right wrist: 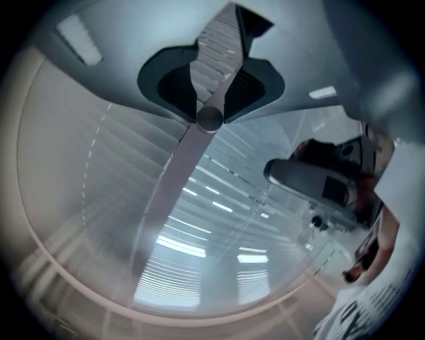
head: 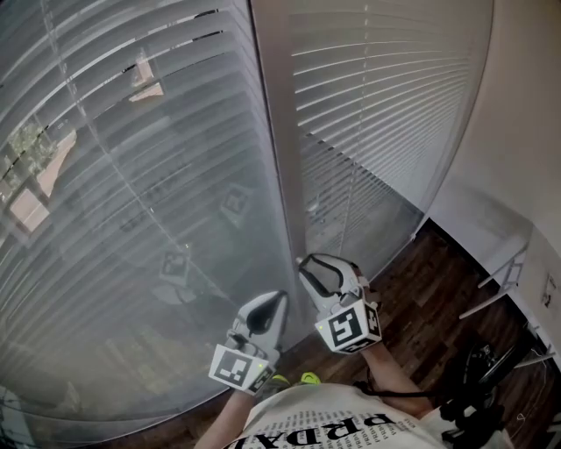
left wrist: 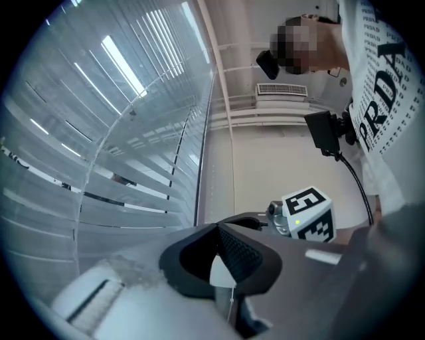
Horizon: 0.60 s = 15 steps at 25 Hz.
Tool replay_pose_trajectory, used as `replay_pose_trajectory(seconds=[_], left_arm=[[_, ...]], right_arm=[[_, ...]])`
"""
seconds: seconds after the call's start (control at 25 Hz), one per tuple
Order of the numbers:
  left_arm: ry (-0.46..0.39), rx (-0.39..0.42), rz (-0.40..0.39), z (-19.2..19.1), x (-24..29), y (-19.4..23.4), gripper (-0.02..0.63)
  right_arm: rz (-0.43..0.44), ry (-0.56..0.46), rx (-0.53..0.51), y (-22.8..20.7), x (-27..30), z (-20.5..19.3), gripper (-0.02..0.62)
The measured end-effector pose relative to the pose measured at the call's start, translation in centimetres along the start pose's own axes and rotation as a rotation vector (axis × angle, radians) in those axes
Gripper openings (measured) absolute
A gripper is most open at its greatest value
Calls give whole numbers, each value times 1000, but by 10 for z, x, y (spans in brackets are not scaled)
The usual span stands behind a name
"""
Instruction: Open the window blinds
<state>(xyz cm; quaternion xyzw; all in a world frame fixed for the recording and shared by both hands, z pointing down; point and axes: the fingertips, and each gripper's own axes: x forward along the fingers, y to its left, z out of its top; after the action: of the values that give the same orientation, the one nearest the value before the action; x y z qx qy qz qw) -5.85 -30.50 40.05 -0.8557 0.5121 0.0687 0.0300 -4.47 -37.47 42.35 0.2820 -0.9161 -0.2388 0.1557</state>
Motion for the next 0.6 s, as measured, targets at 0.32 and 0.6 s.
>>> replay_pose_trajectory(seconds=[0.32,0.6], left_arm=[[-9,1,6,-2,1,0,-9],[4,1,30,-5,-2,4,-9]], right_arm=[[-39,80,-476,3,-1,0,129],[-27,96,-547,10,4,-3,143]])
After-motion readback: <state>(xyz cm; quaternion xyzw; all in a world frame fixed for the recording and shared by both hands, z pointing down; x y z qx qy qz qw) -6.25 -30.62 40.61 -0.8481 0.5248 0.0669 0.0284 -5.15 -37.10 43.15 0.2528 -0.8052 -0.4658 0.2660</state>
